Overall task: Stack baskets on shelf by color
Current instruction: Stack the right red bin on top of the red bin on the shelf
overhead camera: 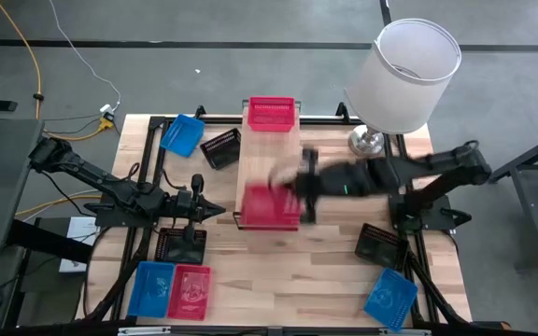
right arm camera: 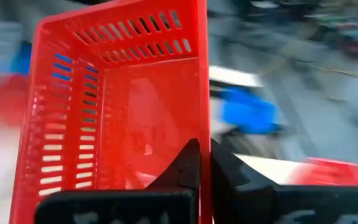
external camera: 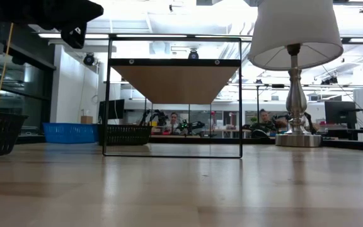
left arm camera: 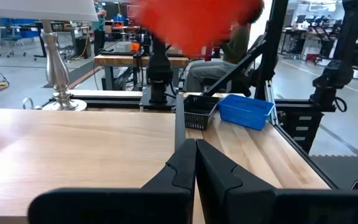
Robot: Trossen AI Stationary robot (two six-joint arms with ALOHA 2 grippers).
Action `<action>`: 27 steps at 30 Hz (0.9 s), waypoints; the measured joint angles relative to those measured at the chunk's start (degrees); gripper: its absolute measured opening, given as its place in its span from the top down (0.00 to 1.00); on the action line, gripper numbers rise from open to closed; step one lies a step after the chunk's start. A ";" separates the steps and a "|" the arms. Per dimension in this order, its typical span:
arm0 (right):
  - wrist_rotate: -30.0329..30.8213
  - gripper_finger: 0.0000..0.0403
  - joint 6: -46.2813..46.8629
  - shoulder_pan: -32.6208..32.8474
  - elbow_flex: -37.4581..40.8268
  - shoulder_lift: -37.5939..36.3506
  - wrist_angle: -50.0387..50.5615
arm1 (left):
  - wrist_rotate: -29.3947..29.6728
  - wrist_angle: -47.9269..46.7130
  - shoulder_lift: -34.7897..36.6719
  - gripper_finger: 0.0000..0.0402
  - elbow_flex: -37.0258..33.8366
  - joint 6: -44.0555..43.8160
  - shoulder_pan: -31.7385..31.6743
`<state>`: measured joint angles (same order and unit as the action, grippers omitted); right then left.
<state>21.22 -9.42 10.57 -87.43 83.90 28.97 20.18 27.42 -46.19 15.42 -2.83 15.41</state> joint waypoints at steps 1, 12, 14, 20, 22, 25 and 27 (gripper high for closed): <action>0.88 1.00 -1.32 -2.66 -0.87 0.00 -0.02 | 0.00 0.00 0.00 1.00 0.00 0.00 0.00; 1.41 1.00 -13.47 -19.85 -21.12 13.87 9.00 | 0.16 0.04 0.00 1.00 0.00 2.05 0.01; 2.62 1.00 -14.62 -21.92 -27.01 18.43 14.68 | 0.17 -0.02 0.00 1.00 0.00 1.99 0.01; 3.53 1.00 -16.61 -27.40 -40.98 29.81 26.46 | 0.15 -0.17 0.00 1.00 0.00 0.61 0.01; 4.72 1.00 -17.47 -28.55 -44.53 32.50 28.08 | 0.03 -0.27 0.00 1.00 0.00 -0.04 0.01; 7.54 1.00 -20.07 -29.98 -47.70 35.08 29.73 | -0.02 -0.58 0.00 1.00 0.00 -0.22 0.04; 8.84 1.00 -22.72 -30.57 -46.50 35.01 28.91 | -0.02 -0.59 -0.13 1.00 0.00 -0.76 0.03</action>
<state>30.05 -32.13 -20.00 -133.94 118.90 57.88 20.16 26.83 -46.33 15.42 -3.59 15.43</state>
